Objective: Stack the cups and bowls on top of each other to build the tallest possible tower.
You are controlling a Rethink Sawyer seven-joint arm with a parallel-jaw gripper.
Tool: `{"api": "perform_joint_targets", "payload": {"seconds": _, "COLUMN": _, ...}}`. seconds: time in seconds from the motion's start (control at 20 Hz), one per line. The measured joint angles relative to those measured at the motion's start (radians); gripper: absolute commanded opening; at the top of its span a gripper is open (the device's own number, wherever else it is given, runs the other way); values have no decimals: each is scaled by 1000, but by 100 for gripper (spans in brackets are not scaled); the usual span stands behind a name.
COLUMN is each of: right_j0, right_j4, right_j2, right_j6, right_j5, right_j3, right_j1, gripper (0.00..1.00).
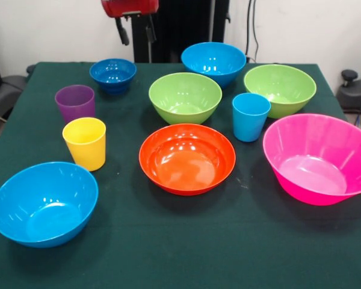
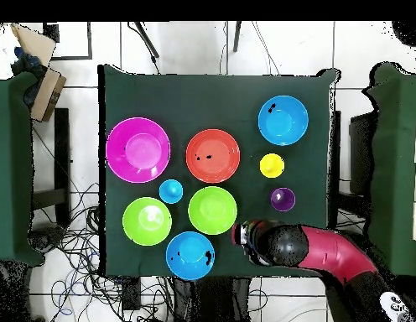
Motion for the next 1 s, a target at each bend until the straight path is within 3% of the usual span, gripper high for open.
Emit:
{"api": "perform_joint_targets", "payload": {"seconds": 0.6, "right_j0": -29, "right_j4": -16, "right_j2": 53, "right_j6": 0, "right_j5": 62, "right_j3": -48, "right_j1": 36, "gripper": 100}}
{"api": "perform_joint_targets", "payload": {"seconds": 1.0, "right_j0": -85, "right_j4": -17, "right_j2": 97, "right_j6": 0, "right_j5": 150, "right_j3": -72, "right_j1": 49, "gripper": 100}}
